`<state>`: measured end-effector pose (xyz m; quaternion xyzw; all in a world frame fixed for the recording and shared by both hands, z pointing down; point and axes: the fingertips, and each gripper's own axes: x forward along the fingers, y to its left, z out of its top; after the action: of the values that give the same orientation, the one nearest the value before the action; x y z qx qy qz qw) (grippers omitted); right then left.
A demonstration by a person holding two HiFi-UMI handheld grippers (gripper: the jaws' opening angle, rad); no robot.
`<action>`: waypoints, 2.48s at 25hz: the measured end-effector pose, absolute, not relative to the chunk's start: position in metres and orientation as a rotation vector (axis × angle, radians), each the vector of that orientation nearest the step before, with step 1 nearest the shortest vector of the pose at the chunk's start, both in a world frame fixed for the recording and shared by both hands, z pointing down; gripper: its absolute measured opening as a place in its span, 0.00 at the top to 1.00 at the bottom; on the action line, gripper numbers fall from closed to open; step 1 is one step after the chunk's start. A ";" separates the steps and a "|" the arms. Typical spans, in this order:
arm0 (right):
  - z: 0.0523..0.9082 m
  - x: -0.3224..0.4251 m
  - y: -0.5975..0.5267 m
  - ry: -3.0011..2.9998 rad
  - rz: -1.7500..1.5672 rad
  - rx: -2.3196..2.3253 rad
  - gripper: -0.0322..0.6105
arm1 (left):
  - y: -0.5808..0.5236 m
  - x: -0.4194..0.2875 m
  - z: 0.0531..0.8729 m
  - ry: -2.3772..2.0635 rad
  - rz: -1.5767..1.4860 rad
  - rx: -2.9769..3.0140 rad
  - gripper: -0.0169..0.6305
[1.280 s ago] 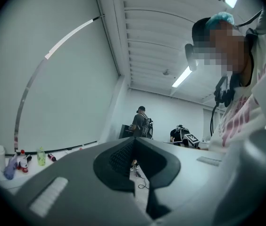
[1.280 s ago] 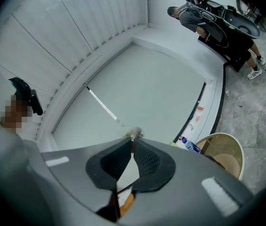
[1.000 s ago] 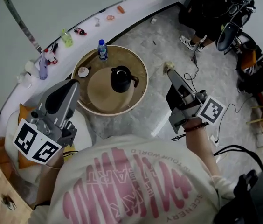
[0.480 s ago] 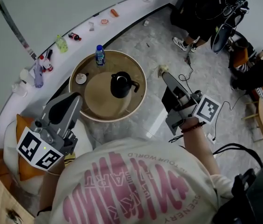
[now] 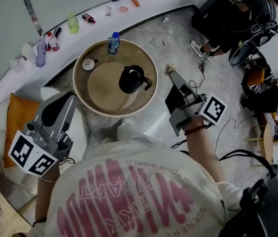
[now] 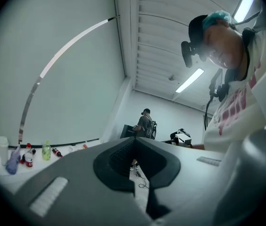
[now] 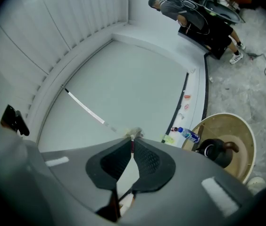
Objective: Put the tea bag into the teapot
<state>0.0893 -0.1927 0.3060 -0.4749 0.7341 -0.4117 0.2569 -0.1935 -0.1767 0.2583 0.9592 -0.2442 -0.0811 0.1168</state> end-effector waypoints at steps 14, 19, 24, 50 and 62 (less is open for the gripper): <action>0.348 0.077 -0.266 2.153 -1.275 -1.270 0.92 | -0.203 -0.221 0.289 -1.024 -0.128 2.647 0.95; 0.372 0.095 -0.275 2.210 -1.315 -1.316 0.92 | -0.209 -0.204 0.297 -1.059 -0.132 2.627 0.95; 0.403 0.100 -0.306 2.351 -1.380 -1.289 0.92 | -0.239 -0.176 0.317 -1.109 -0.076 2.553 0.95; 0.601 0.100 -0.337 3.438 -1.485 -1.066 0.92 | -0.280 -0.134 0.344 -1.359 0.071 2.306 0.95; 0.635 0.092 -0.322 4.212 -0.737 -0.670 0.92 | -0.281 -0.135 0.347 -1.430 0.048 2.241 0.95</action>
<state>0.0922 -0.3223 0.6353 -0.1284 0.8070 -0.1411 -0.5589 -0.1351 -0.2811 0.3469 0.8184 -0.5223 0.0176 0.2389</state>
